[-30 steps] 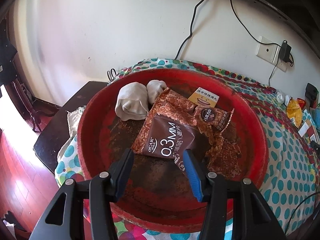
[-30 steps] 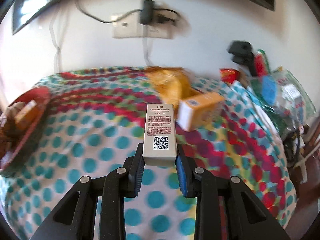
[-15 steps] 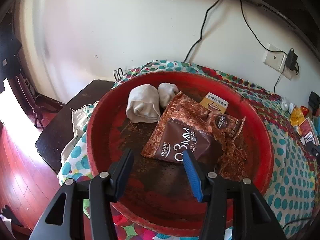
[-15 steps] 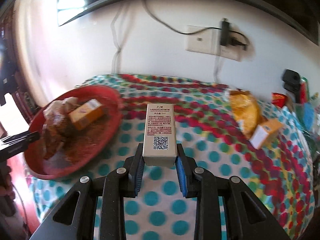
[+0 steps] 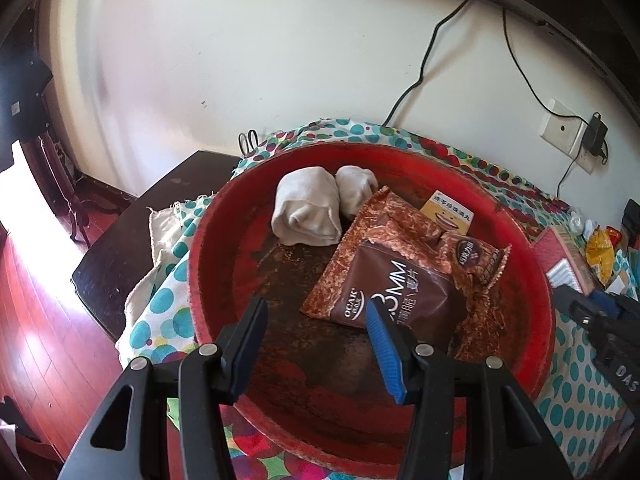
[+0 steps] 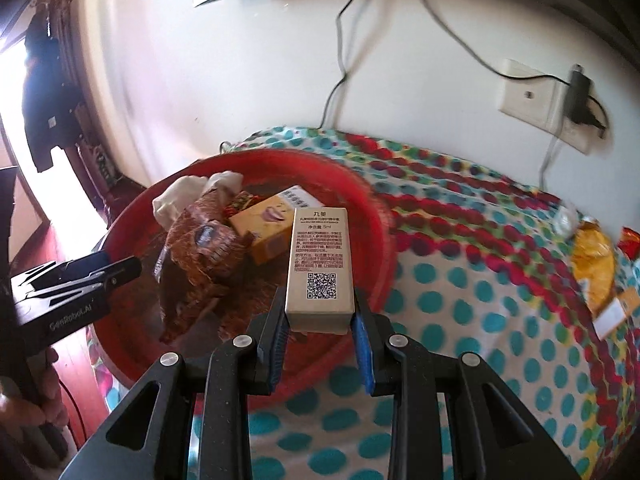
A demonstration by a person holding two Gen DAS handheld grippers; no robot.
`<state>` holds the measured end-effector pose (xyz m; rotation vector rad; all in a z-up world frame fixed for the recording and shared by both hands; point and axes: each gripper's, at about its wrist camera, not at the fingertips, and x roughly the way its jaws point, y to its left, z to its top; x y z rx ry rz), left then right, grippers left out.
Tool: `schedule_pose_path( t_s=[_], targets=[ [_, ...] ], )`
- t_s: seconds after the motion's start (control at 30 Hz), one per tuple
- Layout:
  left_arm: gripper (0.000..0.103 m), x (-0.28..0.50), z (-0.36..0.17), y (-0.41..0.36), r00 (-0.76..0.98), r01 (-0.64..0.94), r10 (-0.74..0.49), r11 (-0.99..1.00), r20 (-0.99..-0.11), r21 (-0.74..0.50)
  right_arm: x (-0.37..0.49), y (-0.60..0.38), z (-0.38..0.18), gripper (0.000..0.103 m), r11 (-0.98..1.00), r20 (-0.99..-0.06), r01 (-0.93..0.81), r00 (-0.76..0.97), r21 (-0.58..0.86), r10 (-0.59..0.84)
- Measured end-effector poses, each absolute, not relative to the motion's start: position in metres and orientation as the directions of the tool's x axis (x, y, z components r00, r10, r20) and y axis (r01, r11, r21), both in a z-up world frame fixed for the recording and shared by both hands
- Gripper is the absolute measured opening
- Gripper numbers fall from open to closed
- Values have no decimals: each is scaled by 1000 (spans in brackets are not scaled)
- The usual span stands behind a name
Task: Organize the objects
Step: 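Lower the white box into the red tray and open the right gripper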
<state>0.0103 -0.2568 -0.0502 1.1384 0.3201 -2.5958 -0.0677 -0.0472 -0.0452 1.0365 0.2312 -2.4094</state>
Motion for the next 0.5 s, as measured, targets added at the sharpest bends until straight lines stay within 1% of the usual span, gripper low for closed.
schedule_pose_path(
  t_s=[0.33,0.5],
  targets=[
    [53,9,-55,-265,-635,362,-164,-926,-755,-104,-100,-86,-74,28,-861,-785,507,-522,29,-334],
    [53,7,-56,-265,-632,356,-161,-929,-758,-99,-107,-93,-84,28,-862,-801,507,-508,21,-319]
  ],
)
